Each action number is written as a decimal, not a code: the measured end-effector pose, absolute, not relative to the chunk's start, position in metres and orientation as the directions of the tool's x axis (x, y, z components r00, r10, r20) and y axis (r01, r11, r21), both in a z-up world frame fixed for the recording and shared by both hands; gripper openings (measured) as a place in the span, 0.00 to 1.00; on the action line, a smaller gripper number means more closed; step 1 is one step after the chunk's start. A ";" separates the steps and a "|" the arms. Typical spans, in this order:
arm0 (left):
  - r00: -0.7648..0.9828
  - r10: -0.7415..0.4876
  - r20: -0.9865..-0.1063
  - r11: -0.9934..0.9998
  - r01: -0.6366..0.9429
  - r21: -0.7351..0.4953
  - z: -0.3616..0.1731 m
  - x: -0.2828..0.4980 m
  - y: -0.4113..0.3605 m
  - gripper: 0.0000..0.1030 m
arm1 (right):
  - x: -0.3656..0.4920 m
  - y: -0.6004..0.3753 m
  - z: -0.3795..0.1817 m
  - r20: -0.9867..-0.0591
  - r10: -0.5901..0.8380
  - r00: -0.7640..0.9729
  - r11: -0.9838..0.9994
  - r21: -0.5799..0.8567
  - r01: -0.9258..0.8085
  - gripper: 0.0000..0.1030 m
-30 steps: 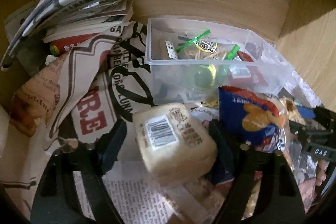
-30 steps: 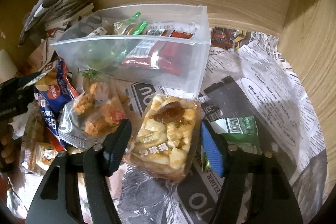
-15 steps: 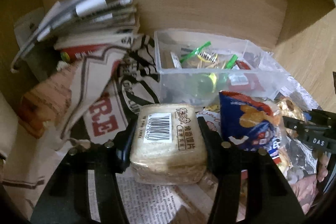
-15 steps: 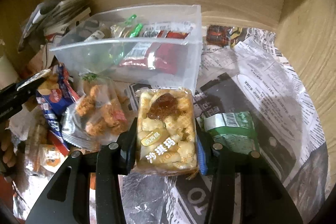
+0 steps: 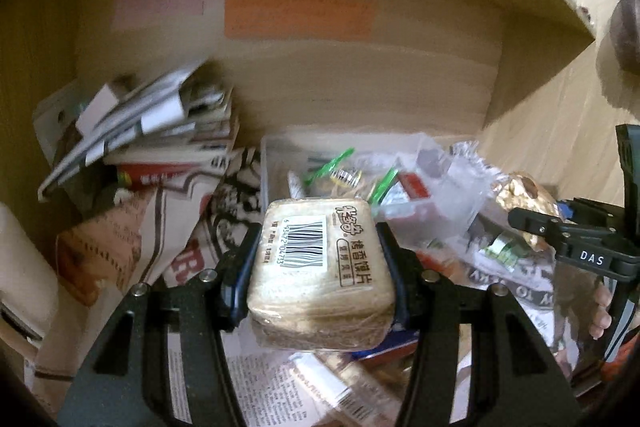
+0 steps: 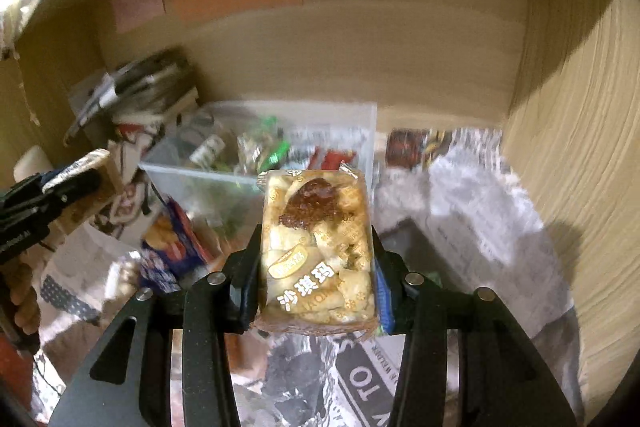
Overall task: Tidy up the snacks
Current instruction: 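Place the square biscuit pack in the box with left while right drops nut bar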
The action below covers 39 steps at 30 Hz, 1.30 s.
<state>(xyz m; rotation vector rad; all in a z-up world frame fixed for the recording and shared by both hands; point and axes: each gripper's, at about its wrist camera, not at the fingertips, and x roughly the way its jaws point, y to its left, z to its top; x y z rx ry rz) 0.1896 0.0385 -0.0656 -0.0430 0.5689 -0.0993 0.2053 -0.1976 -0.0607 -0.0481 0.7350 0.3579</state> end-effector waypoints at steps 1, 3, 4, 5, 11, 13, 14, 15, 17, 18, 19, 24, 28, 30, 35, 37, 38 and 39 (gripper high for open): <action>0.842 -0.110 -0.528 0.994 0.088 -0.067 -0.062 0.190 0.037 0.53 | 0.205 -0.197 -0.056 -0.653 0.307 0.693 0.937 0.082 -0.338 0.40; 0.850 -0.117 -0.514 0.993 0.099 -0.062 -0.055 0.190 0.032 0.53 | 0.205 -0.197 -0.047 -0.632 0.316 0.707 0.935 0.084 -0.344 0.40; 0.854 -0.119 -0.506 0.993 0.105 -0.057 -0.051 0.191 0.029 0.53 | 0.205 -0.197 -0.044 -0.627 0.320 0.710 0.934 0.085 -0.346 0.40; 0.858 -0.120 -0.499 0.993 0.109 -0.052 -0.047 0.192 0.027 0.53 | 0.206 -0.197 -0.040 -0.616 0.324 0.718 0.933 0.084 -0.349 0.40; 0.864 -0.145 -0.482 0.989 0.135 -0.056 -0.034 0.204 0.014 0.53 | 0.211 -0.194 -0.023 -0.577 0.348 0.739 0.925 0.086 -0.369 0.40; 0.862 -0.155 -0.482 0.988 0.144 -0.061 -0.031 0.211 0.010 0.53 | 0.214 -0.192 -0.019 -0.564 0.353 0.747 0.923 0.081 -0.376 0.40; 0.862 -0.158 -0.482 0.987 0.146 -0.063 -0.031 0.213 0.008 0.53 | 0.216 -0.190 -0.018 -0.560 0.355 0.748 0.922 0.080 -0.378 0.40; 0.861 -0.163 -0.481 0.986 0.151 -0.064 -0.029 0.218 0.006 0.53 | 0.218 -0.190 -0.018 -0.557 0.357 0.750 0.922 0.079 -0.380 0.40; 0.858 -0.170 -0.484 0.985 0.157 -0.067 -0.029 0.225 0.003 0.53 | 0.224 -0.187 -0.017 -0.553 0.365 0.749 0.919 0.085 -0.386 0.40; 0.856 -0.174 -0.487 0.984 0.161 -0.070 -0.029 0.228 0.001 0.53 | 0.227 -0.186 -0.017 -0.553 0.370 0.746 0.917 0.090 -0.388 0.40; 0.854 -0.178 -0.489 0.984 0.164 -0.071 -0.029 0.233 -0.001 0.53 | 0.229 -0.185 -0.018 -0.554 0.374 0.744 0.916 0.094 -0.390 0.40; 0.833 -0.200 -0.516 0.980 0.180 -0.088 -0.033 0.255 -0.008 0.53 | 0.246 -0.178 -0.024 -0.567 0.371 0.735 0.916 0.091 -0.391 0.40; 0.818 -0.201 -0.538 0.979 0.183 -0.088 -0.040 0.273 -0.012 0.53 | 0.260 -0.174 -0.033 -0.589 0.359 0.724 0.919 0.088 -0.385 0.40; 0.810 -0.203 -0.550 0.979 0.185 -0.089 -0.044 0.281 -0.014 0.53 | 0.266 -0.172 -0.037 -0.601 0.353 0.717 0.920 0.085 -0.382 0.40; 0.780 -0.211 -0.589 0.977 0.191 -0.096 -0.057 0.303 -0.017 0.53 | 0.284 -0.171 -0.051 -0.633 0.338 0.696 0.924 0.082 -0.373 0.40; 0.769 -0.213 -0.603 0.976 0.193 -0.099 -0.061 0.309 -0.018 0.53 | 0.291 -0.171 -0.057 -0.645 0.334 0.687 0.925 0.083 -0.371 0.40; 0.760 -0.219 -0.611 0.975 0.196 -0.104 -0.062 0.311 -0.020 0.53 | 0.295 -0.171 -0.061 -0.655 0.328 0.680 0.926 0.082 -0.368 0.40; 0.752 -0.227 -0.619 0.973 0.202 -0.111 -0.063 0.313 -0.021 0.53 | 0.298 -0.171 -0.064 -0.662 0.325 0.675 0.927 0.082 -0.366 0.40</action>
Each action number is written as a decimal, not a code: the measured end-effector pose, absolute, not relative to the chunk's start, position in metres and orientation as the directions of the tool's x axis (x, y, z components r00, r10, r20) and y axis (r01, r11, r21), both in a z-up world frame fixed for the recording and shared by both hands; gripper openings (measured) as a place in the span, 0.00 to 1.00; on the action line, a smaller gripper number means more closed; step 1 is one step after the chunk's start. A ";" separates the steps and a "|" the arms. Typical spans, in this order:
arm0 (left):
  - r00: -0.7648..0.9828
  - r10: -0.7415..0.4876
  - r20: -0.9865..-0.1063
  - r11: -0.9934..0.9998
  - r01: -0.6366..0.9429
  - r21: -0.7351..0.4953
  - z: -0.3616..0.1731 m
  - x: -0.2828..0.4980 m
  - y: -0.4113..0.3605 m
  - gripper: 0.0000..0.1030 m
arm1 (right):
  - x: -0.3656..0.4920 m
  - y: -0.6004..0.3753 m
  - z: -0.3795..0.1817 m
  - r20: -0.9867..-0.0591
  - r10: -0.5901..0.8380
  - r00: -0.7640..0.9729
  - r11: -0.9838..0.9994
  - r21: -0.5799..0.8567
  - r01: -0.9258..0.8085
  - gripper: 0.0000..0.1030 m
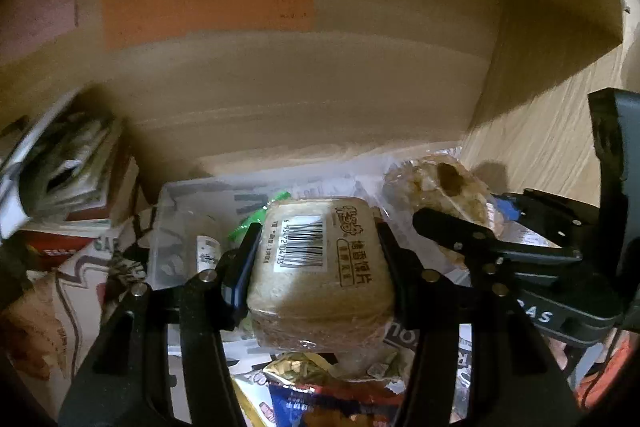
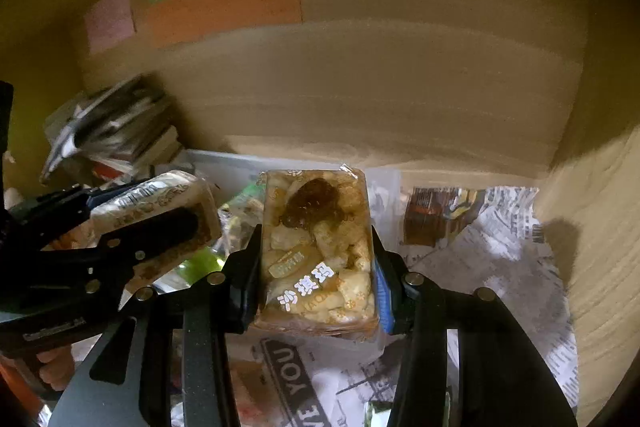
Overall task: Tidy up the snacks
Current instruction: 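Place the square biscuit pack in the box with left while right drops nut bar, then grasp the long brown biscuit roll with left tool while right grasps orange-label bun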
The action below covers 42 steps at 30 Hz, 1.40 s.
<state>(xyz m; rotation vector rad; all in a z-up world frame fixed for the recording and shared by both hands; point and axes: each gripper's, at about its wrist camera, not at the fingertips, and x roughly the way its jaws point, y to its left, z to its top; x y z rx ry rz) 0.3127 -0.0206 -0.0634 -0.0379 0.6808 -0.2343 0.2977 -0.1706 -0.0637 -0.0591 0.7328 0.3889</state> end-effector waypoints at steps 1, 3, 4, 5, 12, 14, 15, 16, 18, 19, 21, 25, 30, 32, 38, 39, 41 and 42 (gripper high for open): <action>0.740 -0.240 -0.629 0.970 0.211 -0.121 -0.066 0.316 -0.021 0.53 | 0.300 -0.171 -0.067 -0.670 0.322 0.669 0.927 0.080 -0.365 0.40; 0.727 -0.242 -0.642 0.969 0.215 -0.122 -0.069 0.322 -0.023 0.53 | 0.306 -0.169 -0.073 -0.686 0.316 0.656 0.928 0.079 -0.365 0.40; 0.723 -0.235 -0.649 0.970 0.215 -0.112 -0.071 0.325 -0.025 0.53 | 0.309 -0.168 -0.076 -0.695 0.315 0.647 0.927 0.079 -0.367 0.40; 0.722 -0.230 -0.653 0.971 0.215 -0.105 -0.072 0.326 -0.026 0.53 | 0.312 -0.167 -0.079 -0.702 0.315 0.639 0.926 0.080 -0.369 0.40; 0.688 -0.237 -0.687 0.970 0.203 -0.131 -0.081 0.340 -0.025 0.53 | 0.319 -0.164 -0.090 -0.730 0.301 0.613 0.926 0.070 -0.372 0.41; 0.677 -0.242 -0.695 0.970 0.198 -0.144 -0.084 0.342 -0.023 0.53 | 0.319 -0.164 -0.090 -0.733 0.305 0.608 0.925 0.075 -0.374 0.42; 0.682 -0.239 -0.691 0.970 0.194 -0.144 -0.084 0.343 -0.021 0.53 | 0.319 -0.164 -0.089 -0.731 0.303 0.612 0.926 0.073 -0.371 0.42; 0.692 -0.232 -0.684 0.972 0.190 -0.137 -0.082 0.341 -0.020 0.53 | 0.318 -0.164 -0.087 -0.727 0.298 0.618 0.927 0.068 -0.368 0.42; 0.705 -0.231 -0.671 0.972 0.196 -0.128 -0.077 0.337 -0.020 0.53 | 0.317 -0.164 -0.085 -0.723 0.302 0.622 0.925 0.065 -0.374 0.43; 0.710 -0.232 -0.665 0.972 0.200 -0.125 -0.075 0.335 -0.021 0.53 | 0.316 -0.164 -0.084 -0.721 0.304 0.623 0.925 0.065 -0.375 0.43; 0.721 -0.226 -0.655 0.973 0.205 -0.110 -0.070 0.331 -0.021 0.53 | 0.314 -0.164 -0.080 -0.714 0.307 0.629 0.923 0.063 -0.379 0.45; 0.750 -0.206 -0.628 0.976 0.202 -0.080 -0.057 0.315 -0.021 0.53 | 0.305 -0.164 -0.072 -0.695 0.313 0.647 0.921 0.056 -0.386 0.45; 0.768 -0.205 -0.607 0.977 0.194 -0.084 -0.047 0.296 -0.013 0.55 | 0.286 -0.167 -0.059 -0.668 0.331 0.666 0.915 0.055 -0.399 0.46; 0.776 -0.199 -0.599 0.979 0.185 -0.086 -0.043 0.285 -0.007 0.57 | 0.275 -0.169 -0.054 -0.656 0.335 0.676 0.914 0.052 -0.403 0.47; 0.783 -0.171 -0.598 0.985 0.152 -0.082 -0.043 0.254 0.009 0.60 | 0.242 -0.172 -0.047 -0.627 0.343 0.699 0.909 0.036 -0.414 0.54; 0.782 -0.168 -0.601 0.985 0.149 -0.081 -0.045 0.249 0.012 0.62 | 0.236 -0.173 -0.047 -0.625 0.345 0.700 0.909 0.037 -0.416 0.54; 0.777 -0.160 -0.609 0.987 0.141 -0.079 -0.049 0.237 0.018 0.64 | 0.228 -0.175 -0.049 -0.624 0.353 0.697 0.906 0.044 -0.420 0.54; 0.772 -0.154 -0.617 0.988 0.137 -0.076 -0.053 0.229 0.021 0.65 | 0.223 -0.176 -0.051 -0.626 0.358 0.693 0.905 0.048 -0.423 0.54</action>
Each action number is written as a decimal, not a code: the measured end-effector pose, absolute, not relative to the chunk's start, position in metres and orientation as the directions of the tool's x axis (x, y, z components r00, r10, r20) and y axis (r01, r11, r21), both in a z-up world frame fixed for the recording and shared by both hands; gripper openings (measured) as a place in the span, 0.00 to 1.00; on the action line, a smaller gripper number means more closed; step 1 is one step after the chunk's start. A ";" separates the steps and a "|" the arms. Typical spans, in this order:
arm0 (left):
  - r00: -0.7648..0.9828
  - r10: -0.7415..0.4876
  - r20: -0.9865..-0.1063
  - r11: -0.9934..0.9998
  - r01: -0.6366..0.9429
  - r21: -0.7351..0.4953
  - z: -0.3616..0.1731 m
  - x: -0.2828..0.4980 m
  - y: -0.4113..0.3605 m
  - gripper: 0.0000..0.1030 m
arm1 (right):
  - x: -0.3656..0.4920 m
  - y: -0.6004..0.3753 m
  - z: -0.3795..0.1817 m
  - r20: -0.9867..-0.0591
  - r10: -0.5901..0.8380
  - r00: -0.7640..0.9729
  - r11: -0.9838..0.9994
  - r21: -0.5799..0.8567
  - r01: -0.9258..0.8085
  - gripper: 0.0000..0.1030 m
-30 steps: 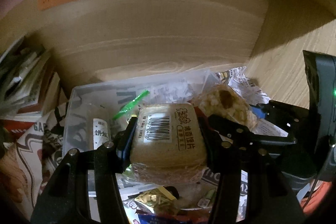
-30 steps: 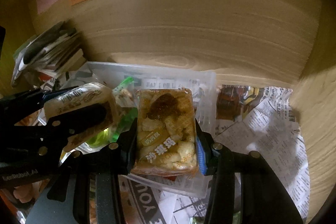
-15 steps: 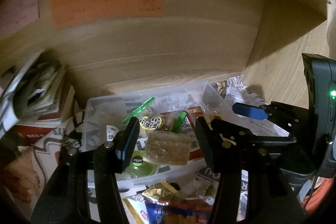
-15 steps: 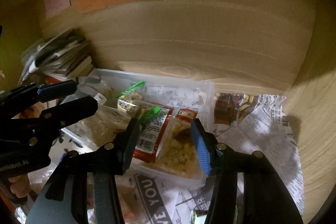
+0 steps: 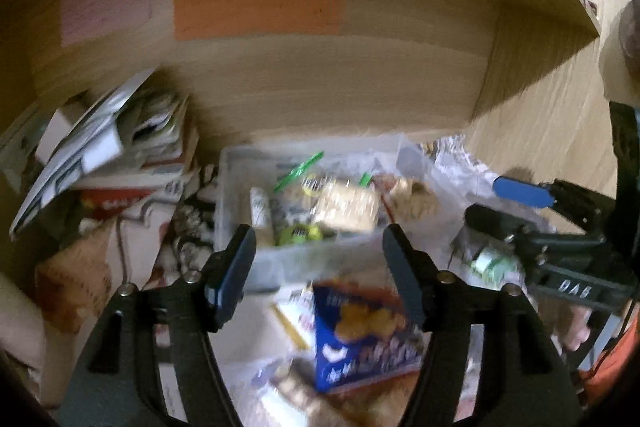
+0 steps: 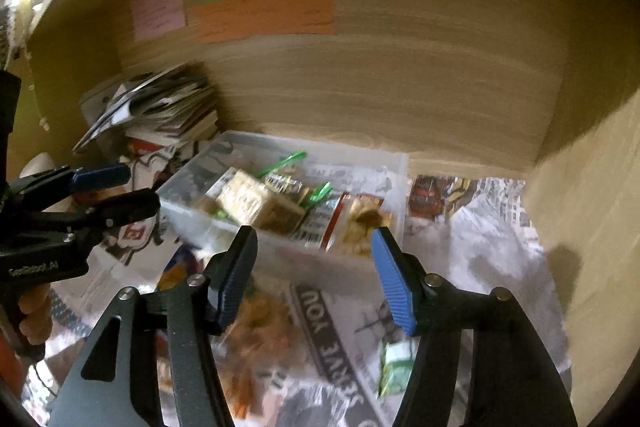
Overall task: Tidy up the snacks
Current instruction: 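Grasp the long brown biscuit roll with left tool while right grasps orange-label bun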
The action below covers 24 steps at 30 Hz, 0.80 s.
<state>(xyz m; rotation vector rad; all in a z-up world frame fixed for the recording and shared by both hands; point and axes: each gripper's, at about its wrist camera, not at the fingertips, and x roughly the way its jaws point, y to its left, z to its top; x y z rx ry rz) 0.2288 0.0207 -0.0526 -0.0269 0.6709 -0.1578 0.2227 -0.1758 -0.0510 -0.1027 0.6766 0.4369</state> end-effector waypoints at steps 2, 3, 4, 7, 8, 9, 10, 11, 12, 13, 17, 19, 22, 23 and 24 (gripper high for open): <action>0.766 -0.148 -0.626 0.989 0.132 -0.073 -0.058 0.219 0.024 0.65 | 0.215 -0.177 -0.054 -0.629 0.358 0.691 0.905 0.051 -0.422 0.55; 0.761 -0.143 -0.632 0.989 0.127 -0.071 -0.062 0.213 0.026 0.67 | 0.210 -0.178 -0.056 -0.631 0.357 0.689 0.905 0.051 -0.423 0.55; 0.756 -0.139 -0.640 0.990 0.122 -0.071 -0.067 0.207 0.028 0.67 | 0.207 -0.178 -0.058 -0.632 0.358 0.687 0.904 0.052 -0.423 0.55; 0.732 -0.141 -0.666 0.990 0.116 -0.082 -0.081 0.194 0.030 0.68 | 0.194 -0.177 -0.067 -0.645 0.364 0.672 0.901 0.060 -0.430 0.57; 0.725 -0.142 -0.674 0.990 0.115 -0.084 -0.087 0.191 0.031 0.69 | 0.191 -0.177 -0.069 -0.648 0.363 0.669 0.901 0.061 -0.430 0.59; 0.720 -0.139 -0.680 0.990 0.114 -0.082 -0.091 0.189 0.028 0.72 | 0.187 -0.176 -0.071 -0.651 0.364 0.666 0.900 0.061 -0.432 0.61; 0.713 -0.131 -0.689 0.991 0.111 -0.074 -0.099 0.184 0.027 0.73 | 0.182 -0.175 -0.076 -0.656 0.365 0.660 0.898 0.061 -0.436 0.61; 0.710 -0.127 -0.693 0.992 0.109 -0.069 -0.102 0.181 0.026 0.74 | 0.178 -0.173 -0.080 -0.662 0.364 0.655 0.896 0.058 -0.439 0.61; 0.703 -0.121 -0.701 0.992 0.109 -0.062 -0.110 0.177 0.025 0.75 | 0.174 -0.172 -0.084 -0.669 0.362 0.649 0.895 0.054 -0.442 0.61; 0.696 -0.119 -0.708 0.992 0.108 -0.061 -0.115 0.174 0.025 0.75 | 0.170 -0.170 -0.089 -0.677 0.359 0.643 0.894 0.051 -0.445 0.61; 0.669 -0.110 -0.735 0.993 0.101 -0.057 -0.132 0.172 0.026 0.75 | 0.155 -0.169 -0.110 -0.717 0.355 0.600 0.891 0.067 -0.448 0.61; 0.653 -0.107 -0.750 0.993 0.113 -0.044 -0.139 0.173 0.023 0.75 | 0.151 -0.171 -0.120 -0.734 0.351 0.582 0.896 0.082 -0.437 0.61; 0.640 -0.103 -0.761 0.990 0.142 -0.014 -0.148 0.170 0.017 0.75 | 0.145 -0.177 -0.131 -0.756 0.338 0.560 0.903 0.093 -0.419 0.61; 0.641 -0.097 -0.761 0.989 0.145 -0.003 -0.149 0.169 0.015 0.75 | 0.144 -0.178 -0.134 -0.764 0.334 0.552 0.904 0.094 -0.417 0.61; 0.644 -0.089 -0.760 0.988 0.152 0.014 -0.151 0.168 0.013 0.76 | 0.143 -0.178 -0.137 -0.771 0.326 0.547 0.906 0.090 -0.413 0.61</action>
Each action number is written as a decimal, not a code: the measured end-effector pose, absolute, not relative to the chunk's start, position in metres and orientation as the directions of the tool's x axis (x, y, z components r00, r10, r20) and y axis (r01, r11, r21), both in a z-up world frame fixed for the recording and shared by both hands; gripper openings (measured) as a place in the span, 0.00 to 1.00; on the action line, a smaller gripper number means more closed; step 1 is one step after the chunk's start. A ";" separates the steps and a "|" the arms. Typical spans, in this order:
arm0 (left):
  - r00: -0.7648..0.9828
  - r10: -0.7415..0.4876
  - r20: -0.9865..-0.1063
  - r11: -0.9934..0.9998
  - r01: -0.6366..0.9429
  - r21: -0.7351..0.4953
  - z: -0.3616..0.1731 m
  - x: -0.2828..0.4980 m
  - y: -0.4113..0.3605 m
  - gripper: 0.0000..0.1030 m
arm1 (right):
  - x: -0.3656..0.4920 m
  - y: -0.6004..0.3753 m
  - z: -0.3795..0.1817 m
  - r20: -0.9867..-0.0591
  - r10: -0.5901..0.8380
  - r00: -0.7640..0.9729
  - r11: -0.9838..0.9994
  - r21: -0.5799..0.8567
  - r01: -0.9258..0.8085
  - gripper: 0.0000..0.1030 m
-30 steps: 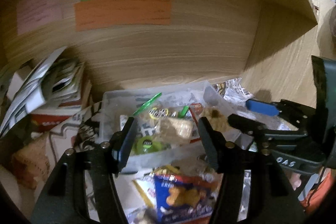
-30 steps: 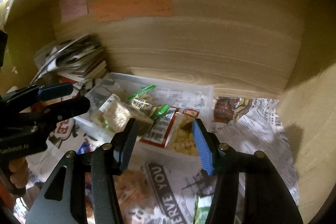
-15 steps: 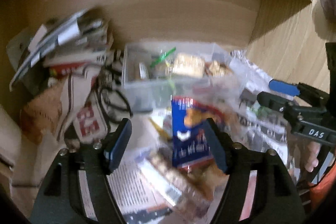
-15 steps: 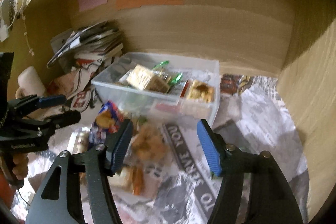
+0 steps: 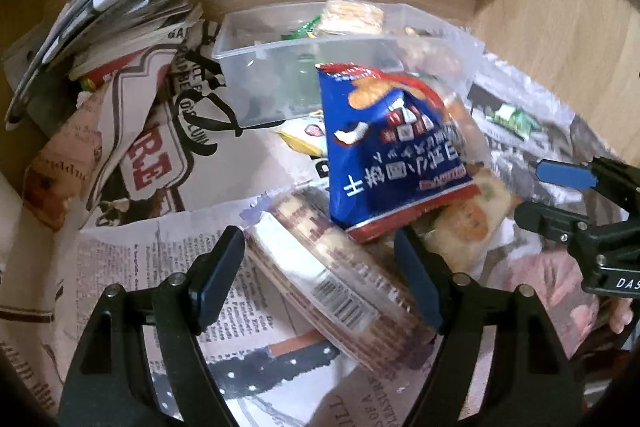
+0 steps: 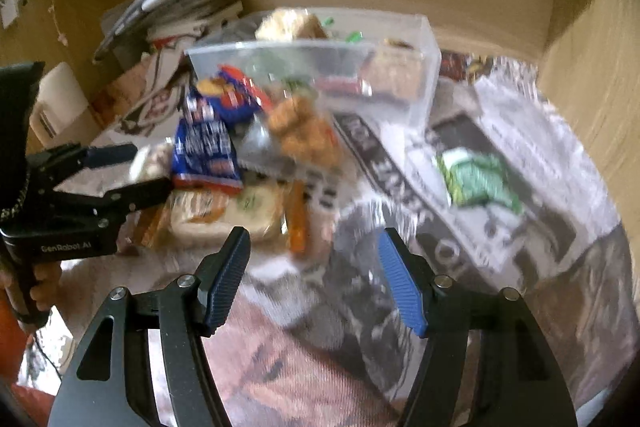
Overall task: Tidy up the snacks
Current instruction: 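Grasp the long brown biscuit roll with left tool while right grasps orange-label bun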
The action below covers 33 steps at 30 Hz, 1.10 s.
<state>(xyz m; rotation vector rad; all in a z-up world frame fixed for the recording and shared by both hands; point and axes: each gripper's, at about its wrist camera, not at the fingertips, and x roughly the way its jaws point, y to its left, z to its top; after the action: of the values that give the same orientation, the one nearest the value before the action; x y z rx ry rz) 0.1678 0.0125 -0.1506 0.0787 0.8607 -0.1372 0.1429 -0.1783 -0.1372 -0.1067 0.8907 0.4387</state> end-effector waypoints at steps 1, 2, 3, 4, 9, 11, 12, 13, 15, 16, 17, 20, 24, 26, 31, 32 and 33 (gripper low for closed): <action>0.645 -0.083 -0.760 0.987 0.161 0.029 -0.152 0.166 0.009 0.77 | 0.142 -0.178 -0.139 -0.776 0.316 0.546 0.909 0.083 -0.409 0.61; 0.647 -0.081 -0.759 0.986 0.166 0.036 -0.152 0.165 0.007 0.78 | 0.142 -0.178 -0.142 -0.781 0.303 0.546 0.912 0.072 -0.403 0.61; 0.647 -0.084 -0.758 0.984 0.172 0.037 -0.153 0.164 0.005 0.79 | 0.142 -0.178 -0.143 -0.784 0.292 0.547 0.916 0.064 -0.397 0.61; 0.646 -0.096 -0.757 0.983 0.181 0.030 -0.153 0.162 0.003 0.79 | 0.143 -0.179 -0.144 -0.785 0.287 0.549 0.918 0.061 -0.392 0.61; 0.647 -0.126 -0.752 0.978 0.207 0.015 -0.152 0.155 -0.008 0.85 | 0.153 -0.185 -0.139 -0.774 0.265 0.575 0.934 0.057 -0.353 0.61; 0.650 -0.129 -0.749 0.976 0.215 0.019 -0.152 0.151 -0.013 0.86 | 0.159 -0.187 -0.137 -0.771 0.244 0.587 0.944 0.052 -0.325 0.61; 0.652 -0.127 -0.748 0.976 0.216 0.022 -0.152 0.151 -0.014 0.86 | 0.162 -0.189 -0.135 -0.770 0.248 0.588 0.947 0.064 -0.315 0.61; 0.655 -0.122 -0.746 0.977 0.212 0.026 -0.153 0.149 -0.014 0.86 | 0.163 -0.191 -0.133 -0.767 0.262 0.586 0.946 0.084 -0.312 0.61; 0.654 -0.120 -0.747 0.979 0.202 0.020 -0.155 0.147 -0.012 0.86 | 0.161 -0.190 -0.128 -0.756 0.284 0.589 0.943 0.110 -0.314 0.61; 0.650 -0.121 -0.750 0.981 0.192 0.007 -0.156 0.146 -0.008 0.86 | 0.161 -0.188 -0.127 -0.753 0.291 0.591 0.941 0.113 -0.320 0.61; 0.644 -0.124 -0.755 0.983 0.186 -0.004 -0.159 0.147 -0.003 0.86 | 0.158 -0.183 -0.124 -0.748 0.302 0.592 0.936 0.115 -0.332 0.61; 0.642 -0.122 -0.756 0.988 0.155 -0.028 -0.162 0.143 0.009 0.86 | 0.155 -0.169 -0.120 -0.735 0.331 0.592 0.925 0.128 -0.359 0.64; 0.647 -0.106 -0.755 0.993 0.113 -0.042 -0.165 0.139 0.027 0.86 | 0.155 -0.150 -0.122 -0.727 0.364 0.583 0.912 0.150 -0.382 0.82; 0.650 -0.098 -0.754 0.994 0.099 -0.044 -0.165 0.138 0.033 0.86 | 0.158 -0.138 -0.128 -0.739 0.357 0.571 0.908 0.131 -0.398 0.82; 0.656 -0.100 -0.748 0.994 0.093 -0.051 -0.165 0.138 0.044 0.86 | 0.166 -0.132 -0.138 -0.772 0.303 0.559 0.922 0.088 -0.378 0.82; 0.655 -0.102 -0.748 0.994 0.094 -0.053 -0.165 0.138 0.041 0.86 | 0.167 -0.136 -0.138 -0.776 0.302 0.553 0.924 0.095 -0.371 0.82; 0.654 -0.109 -0.749 0.993 0.102 -0.057 -0.165 0.140 0.040 0.86 | 0.166 -0.141 -0.139 -0.780 0.297 0.551 0.927 0.097 -0.362 0.82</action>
<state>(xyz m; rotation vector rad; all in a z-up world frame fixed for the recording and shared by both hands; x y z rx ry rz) 0.1398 0.0400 -0.1647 -0.0098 0.8498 -0.1197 0.1662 -0.1407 -0.1387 -0.0781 0.9072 0.3904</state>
